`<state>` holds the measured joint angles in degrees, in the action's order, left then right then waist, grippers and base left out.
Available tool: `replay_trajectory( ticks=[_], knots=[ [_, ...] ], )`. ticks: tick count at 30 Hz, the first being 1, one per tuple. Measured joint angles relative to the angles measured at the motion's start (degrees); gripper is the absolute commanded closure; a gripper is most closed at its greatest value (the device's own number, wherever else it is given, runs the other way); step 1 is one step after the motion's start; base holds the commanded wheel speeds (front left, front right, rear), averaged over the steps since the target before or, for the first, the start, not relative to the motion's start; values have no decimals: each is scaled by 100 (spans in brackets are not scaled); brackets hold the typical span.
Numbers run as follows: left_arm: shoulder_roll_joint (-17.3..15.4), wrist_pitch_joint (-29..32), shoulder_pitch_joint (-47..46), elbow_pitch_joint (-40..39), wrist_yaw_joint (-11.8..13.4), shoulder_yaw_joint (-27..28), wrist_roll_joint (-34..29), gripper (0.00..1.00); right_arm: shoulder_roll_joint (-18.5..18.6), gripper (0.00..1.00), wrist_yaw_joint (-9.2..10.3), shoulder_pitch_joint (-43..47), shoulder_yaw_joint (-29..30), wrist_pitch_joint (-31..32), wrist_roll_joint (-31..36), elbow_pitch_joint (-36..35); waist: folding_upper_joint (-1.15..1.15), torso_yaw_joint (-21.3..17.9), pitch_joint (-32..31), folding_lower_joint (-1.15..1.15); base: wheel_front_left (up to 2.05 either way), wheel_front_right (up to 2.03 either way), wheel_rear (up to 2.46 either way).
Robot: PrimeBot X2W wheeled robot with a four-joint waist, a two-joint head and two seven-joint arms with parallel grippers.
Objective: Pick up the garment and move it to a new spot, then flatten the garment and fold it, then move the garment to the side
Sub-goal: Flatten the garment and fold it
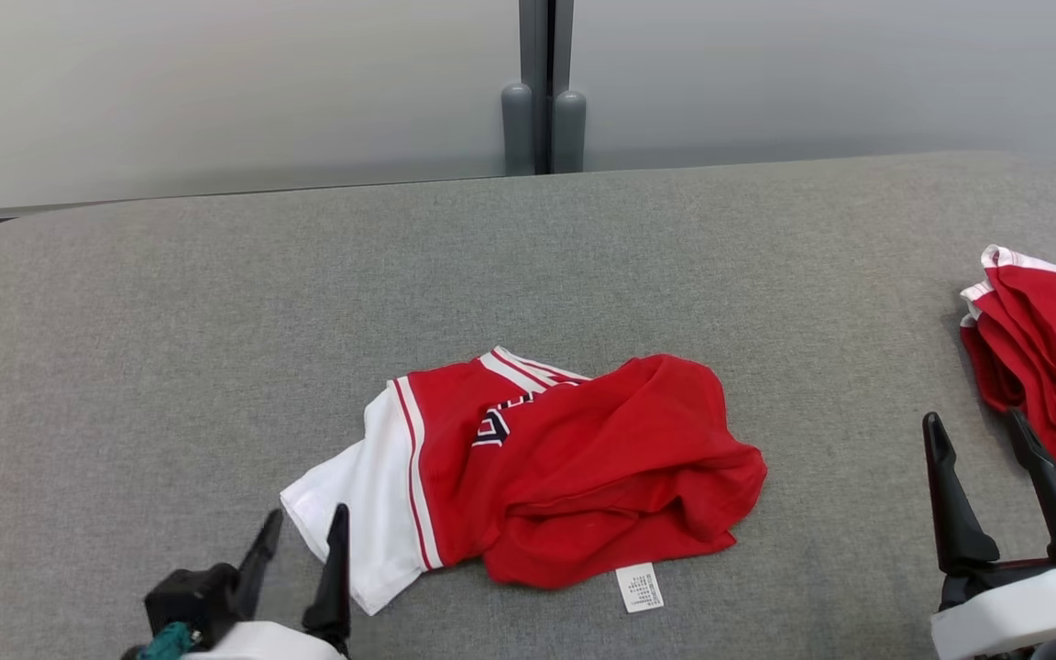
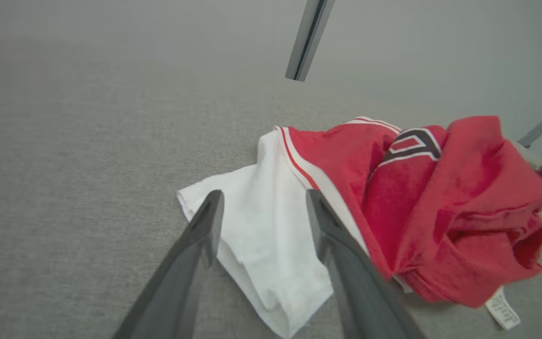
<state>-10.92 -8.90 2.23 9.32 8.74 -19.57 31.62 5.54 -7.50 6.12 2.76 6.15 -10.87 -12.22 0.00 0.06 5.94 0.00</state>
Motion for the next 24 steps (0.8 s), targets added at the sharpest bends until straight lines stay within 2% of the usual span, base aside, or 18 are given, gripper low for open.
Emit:
replay_trajectory(
  ticks=[6,13,24],
  knots=[
    [-424,-302,-155,-468,144,382,-202,0,-20,0,0,109,-40,55,0,-9,0,-35,-171,0,0,0,0],
    [-906,-313,-187,-561,-11,621,-225,0,8,0,0,275,-163,186,-22,-82,0,-81,-461,0,0,0,0],
    [-1006,-136,-16,-761,90,567,-241,0,27,0,0,334,-168,253,-32,-223,0,-84,-560,0,0,0,0]
  ],
)
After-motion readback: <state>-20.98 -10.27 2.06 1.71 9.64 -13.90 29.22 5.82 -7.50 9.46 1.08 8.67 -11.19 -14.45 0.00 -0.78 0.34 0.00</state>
